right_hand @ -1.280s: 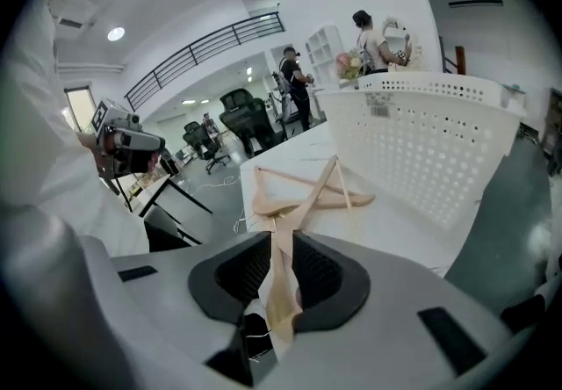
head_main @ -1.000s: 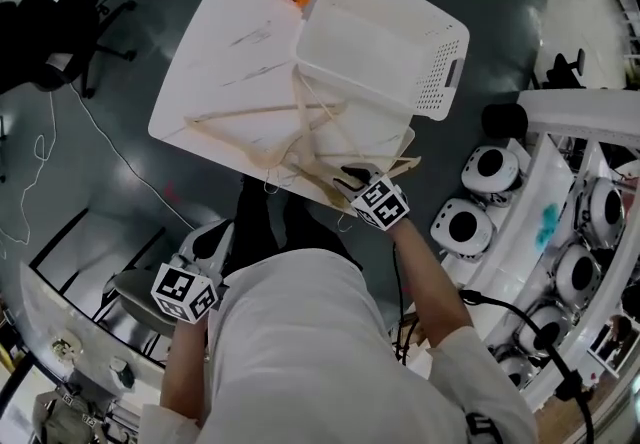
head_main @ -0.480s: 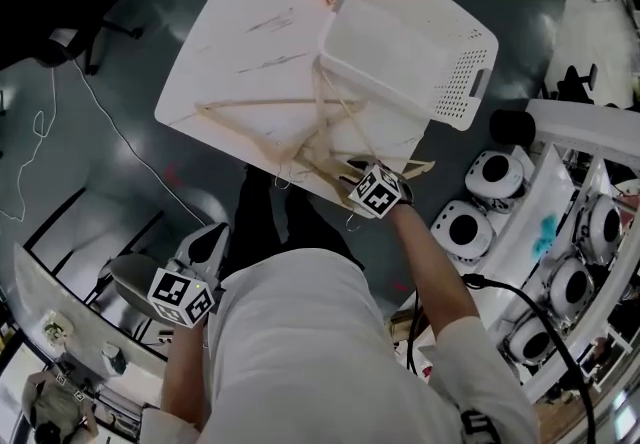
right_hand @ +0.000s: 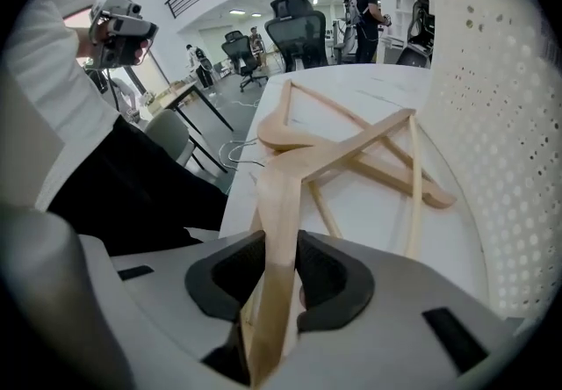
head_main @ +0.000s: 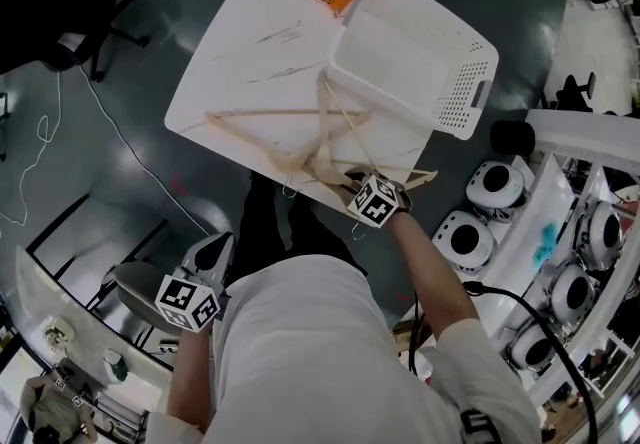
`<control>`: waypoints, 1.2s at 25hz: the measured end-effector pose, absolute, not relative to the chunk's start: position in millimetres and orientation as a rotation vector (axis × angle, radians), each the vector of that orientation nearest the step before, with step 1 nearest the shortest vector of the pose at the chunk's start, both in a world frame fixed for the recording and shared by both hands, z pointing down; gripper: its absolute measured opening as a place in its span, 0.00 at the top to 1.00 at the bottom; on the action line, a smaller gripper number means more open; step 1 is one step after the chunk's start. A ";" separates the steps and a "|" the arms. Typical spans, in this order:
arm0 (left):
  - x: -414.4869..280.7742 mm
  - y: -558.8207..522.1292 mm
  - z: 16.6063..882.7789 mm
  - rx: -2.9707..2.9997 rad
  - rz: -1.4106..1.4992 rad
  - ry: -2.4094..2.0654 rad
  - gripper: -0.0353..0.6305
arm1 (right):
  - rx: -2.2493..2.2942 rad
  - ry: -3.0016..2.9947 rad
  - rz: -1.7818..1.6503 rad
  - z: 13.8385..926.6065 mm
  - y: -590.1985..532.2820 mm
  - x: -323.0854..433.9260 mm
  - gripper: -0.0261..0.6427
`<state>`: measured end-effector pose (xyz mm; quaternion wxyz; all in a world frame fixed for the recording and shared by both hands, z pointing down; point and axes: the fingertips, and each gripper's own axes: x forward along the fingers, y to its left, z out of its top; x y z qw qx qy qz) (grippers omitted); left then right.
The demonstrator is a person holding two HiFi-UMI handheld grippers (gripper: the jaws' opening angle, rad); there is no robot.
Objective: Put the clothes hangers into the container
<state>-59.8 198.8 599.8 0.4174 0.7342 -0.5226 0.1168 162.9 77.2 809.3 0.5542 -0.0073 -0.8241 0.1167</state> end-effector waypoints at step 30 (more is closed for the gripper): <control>-80.1 139.1 581.6 2.013 0.227 -1.313 0.94 | -0.120 -2.166 0.140 594.2 52.2 121.1 0.81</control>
